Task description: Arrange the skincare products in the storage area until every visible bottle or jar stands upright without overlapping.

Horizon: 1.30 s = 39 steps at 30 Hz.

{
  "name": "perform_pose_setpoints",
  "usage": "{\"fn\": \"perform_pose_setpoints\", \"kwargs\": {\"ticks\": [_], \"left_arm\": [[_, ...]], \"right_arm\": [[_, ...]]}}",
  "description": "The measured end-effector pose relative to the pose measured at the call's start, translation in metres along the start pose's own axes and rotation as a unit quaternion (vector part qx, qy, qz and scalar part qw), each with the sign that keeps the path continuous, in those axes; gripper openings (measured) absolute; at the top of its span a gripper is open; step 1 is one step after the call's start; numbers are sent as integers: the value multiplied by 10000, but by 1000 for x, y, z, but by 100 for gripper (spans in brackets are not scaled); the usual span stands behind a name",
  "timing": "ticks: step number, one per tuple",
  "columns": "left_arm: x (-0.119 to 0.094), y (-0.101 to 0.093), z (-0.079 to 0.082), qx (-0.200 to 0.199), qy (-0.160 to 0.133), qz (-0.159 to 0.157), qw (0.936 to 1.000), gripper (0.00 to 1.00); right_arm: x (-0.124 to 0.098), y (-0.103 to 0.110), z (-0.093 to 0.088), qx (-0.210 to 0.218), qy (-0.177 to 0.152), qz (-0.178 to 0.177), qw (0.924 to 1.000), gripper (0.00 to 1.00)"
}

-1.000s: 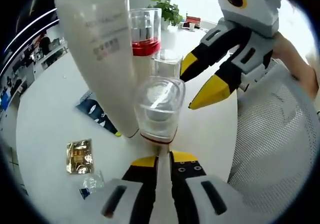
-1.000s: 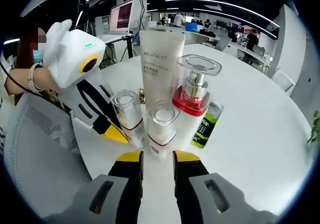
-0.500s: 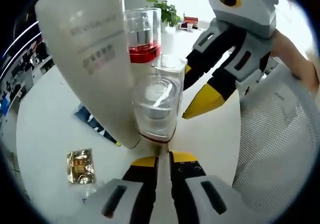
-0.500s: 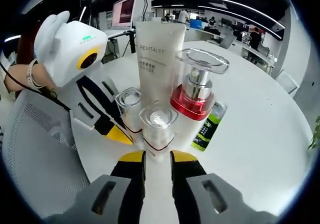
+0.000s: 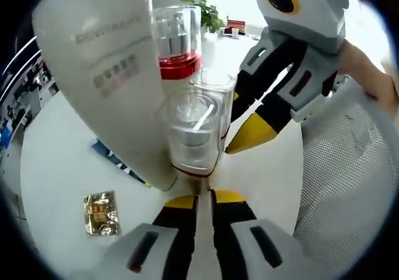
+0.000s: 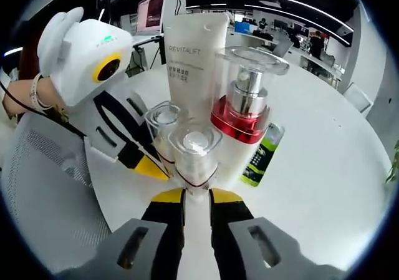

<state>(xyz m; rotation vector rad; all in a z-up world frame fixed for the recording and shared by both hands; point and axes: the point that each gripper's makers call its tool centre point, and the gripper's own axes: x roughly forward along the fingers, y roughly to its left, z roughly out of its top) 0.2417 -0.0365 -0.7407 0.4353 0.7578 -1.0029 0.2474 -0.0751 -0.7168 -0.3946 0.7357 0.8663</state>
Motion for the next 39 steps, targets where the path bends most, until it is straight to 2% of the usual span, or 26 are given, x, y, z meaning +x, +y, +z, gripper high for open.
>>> {"fn": "perform_pose_setpoints", "kwargs": {"ticks": [34,39], "left_arm": [[3,2,0,14,9,-2,10000,7],[0,3,-1,-16,-6,15,10000,7]], "right_arm": [[5,-3,-5,111,55,-44,9999,14],[3,-4,-5,107,40,-61,9999,16]]}}
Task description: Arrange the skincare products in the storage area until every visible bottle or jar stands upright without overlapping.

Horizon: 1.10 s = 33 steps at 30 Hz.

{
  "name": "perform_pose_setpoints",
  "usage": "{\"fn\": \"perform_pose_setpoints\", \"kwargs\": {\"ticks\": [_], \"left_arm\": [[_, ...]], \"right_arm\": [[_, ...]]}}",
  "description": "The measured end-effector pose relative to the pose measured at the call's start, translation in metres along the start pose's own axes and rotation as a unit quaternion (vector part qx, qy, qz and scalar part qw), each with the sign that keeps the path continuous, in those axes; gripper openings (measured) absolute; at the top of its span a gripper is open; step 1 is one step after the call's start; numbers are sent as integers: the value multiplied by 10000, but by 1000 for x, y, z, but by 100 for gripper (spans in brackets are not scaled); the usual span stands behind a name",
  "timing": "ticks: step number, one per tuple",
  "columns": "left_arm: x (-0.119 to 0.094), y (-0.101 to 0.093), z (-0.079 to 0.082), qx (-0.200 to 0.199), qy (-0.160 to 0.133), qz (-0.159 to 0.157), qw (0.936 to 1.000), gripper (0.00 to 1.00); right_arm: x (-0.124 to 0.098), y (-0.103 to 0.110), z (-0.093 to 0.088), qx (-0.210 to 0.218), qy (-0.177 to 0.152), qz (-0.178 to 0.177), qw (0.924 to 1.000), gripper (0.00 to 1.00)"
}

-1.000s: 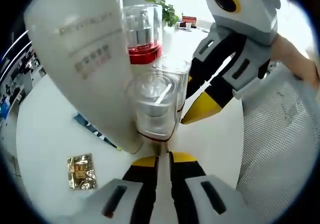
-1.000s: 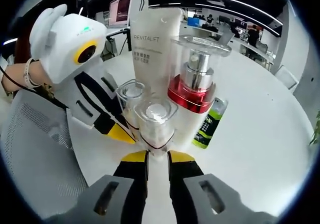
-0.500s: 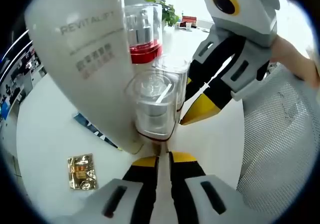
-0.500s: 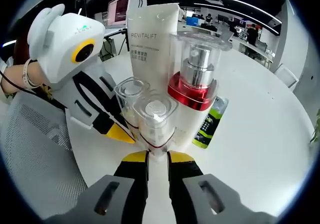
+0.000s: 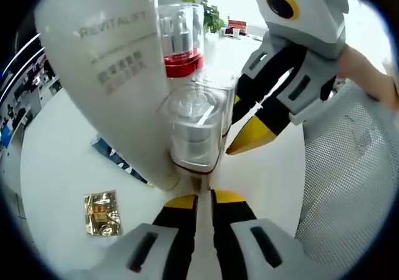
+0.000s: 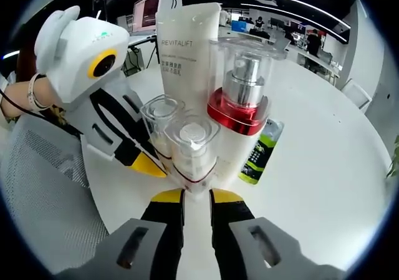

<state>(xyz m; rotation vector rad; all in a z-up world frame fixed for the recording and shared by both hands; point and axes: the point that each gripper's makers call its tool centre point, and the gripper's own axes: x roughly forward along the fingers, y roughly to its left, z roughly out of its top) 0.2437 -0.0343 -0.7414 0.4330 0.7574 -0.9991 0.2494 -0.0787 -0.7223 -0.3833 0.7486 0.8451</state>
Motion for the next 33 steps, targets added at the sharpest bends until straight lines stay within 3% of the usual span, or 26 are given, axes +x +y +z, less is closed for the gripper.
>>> {"fn": "perform_pose_setpoints", "kwargs": {"ticks": [17,33], "left_arm": [[-32,1,6,-44,-296,161,9994,10],[-63,7,8,-131,-540,393,9977,23]], "right_arm": [[-13,4,7,-128,-110,-113,9998,25],[-27,12,12,-132,-227,-211,9994,36]]}}
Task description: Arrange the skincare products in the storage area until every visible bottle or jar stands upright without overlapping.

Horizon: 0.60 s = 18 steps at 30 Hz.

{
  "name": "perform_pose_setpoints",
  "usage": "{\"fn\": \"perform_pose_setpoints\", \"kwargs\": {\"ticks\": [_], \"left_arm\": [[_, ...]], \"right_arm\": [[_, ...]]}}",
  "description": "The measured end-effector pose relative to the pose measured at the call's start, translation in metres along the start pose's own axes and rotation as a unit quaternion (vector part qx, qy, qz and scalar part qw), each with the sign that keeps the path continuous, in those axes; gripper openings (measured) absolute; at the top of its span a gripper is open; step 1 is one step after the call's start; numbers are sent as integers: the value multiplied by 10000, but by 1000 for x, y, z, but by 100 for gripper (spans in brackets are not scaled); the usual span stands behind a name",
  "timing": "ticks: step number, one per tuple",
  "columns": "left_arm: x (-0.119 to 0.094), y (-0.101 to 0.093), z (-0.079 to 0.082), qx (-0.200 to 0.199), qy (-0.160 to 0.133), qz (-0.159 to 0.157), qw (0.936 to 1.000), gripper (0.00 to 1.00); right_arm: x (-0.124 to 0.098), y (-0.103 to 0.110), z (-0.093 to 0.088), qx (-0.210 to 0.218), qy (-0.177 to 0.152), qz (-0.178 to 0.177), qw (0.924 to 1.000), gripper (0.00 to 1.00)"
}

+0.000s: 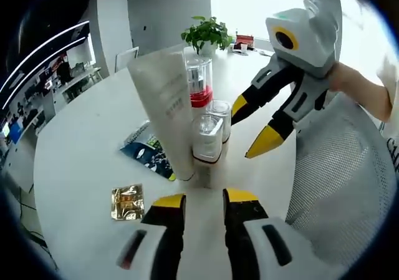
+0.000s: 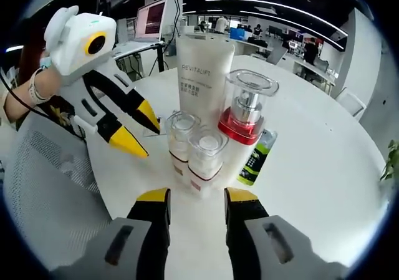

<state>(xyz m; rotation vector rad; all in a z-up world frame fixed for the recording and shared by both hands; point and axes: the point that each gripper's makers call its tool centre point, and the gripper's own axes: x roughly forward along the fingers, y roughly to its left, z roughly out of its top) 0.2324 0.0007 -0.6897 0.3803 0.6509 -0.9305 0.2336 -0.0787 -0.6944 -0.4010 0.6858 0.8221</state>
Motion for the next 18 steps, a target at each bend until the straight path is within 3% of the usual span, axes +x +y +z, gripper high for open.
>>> {"fn": "perform_pose_setpoints", "kwargs": {"ticks": [9,18], "left_arm": [[-21,4,7,-242,-204,83,9995,36],[-42,11,15,-226,-320,238,9990,46]], "right_arm": [[-10,3,8,7,-90,-2,10000,45],[-27,4,22,2,-232,-97,9997,60]]}}
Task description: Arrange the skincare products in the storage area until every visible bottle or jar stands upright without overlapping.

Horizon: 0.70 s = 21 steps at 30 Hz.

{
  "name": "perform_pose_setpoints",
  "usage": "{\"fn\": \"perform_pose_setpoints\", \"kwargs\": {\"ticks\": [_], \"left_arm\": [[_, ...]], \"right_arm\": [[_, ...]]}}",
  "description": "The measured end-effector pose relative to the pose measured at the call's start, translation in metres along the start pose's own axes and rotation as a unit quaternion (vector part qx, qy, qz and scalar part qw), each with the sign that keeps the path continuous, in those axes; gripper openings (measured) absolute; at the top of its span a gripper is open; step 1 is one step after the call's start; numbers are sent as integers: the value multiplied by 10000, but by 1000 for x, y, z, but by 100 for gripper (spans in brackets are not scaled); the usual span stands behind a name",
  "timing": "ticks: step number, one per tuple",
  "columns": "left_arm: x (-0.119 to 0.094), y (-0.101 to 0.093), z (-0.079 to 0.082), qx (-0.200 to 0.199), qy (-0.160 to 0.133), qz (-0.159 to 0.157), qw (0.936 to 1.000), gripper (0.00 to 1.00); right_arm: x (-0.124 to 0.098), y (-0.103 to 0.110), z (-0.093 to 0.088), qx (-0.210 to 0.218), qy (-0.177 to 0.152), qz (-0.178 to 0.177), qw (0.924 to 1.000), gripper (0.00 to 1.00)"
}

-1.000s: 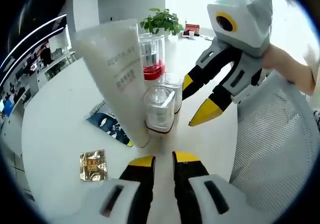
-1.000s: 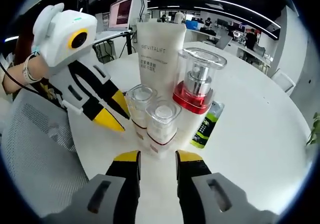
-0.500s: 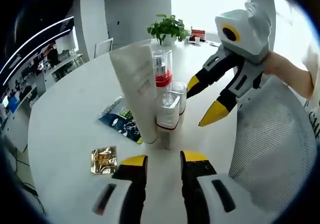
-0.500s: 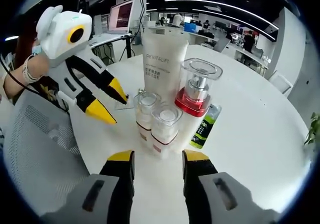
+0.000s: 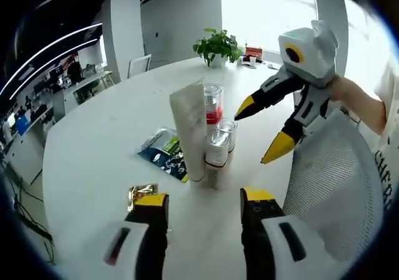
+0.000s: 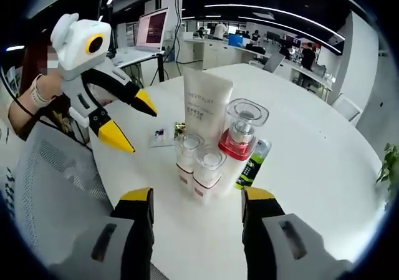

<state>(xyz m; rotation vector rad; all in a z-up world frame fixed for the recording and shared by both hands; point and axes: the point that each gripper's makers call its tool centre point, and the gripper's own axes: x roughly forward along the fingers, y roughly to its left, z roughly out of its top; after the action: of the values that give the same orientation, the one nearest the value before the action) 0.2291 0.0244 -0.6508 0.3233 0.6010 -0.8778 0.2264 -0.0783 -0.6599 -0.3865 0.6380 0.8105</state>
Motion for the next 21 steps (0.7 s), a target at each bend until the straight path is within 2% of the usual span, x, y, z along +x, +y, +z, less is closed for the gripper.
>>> {"fn": "perform_pose_setpoints", "kwargs": {"ticks": [7,11,15,21], "left_arm": [[-14,3,5,-25,-50,89,9999,56],[-22,7,7,55,-62,279,9996,68],[-29,10,7,-10,-122,309,9994,72],[-37,11,5,-29,-59,372,9993,84]], "right_arm": [[-11,0,9,-70,-38,-87,9999,70],[-15,1,15,-53,-100,-102,9999,76],[-19,1,19,-81,-122,-152,9998,83],[-27,5,23,-177,-135,-140,9997,90]]}}
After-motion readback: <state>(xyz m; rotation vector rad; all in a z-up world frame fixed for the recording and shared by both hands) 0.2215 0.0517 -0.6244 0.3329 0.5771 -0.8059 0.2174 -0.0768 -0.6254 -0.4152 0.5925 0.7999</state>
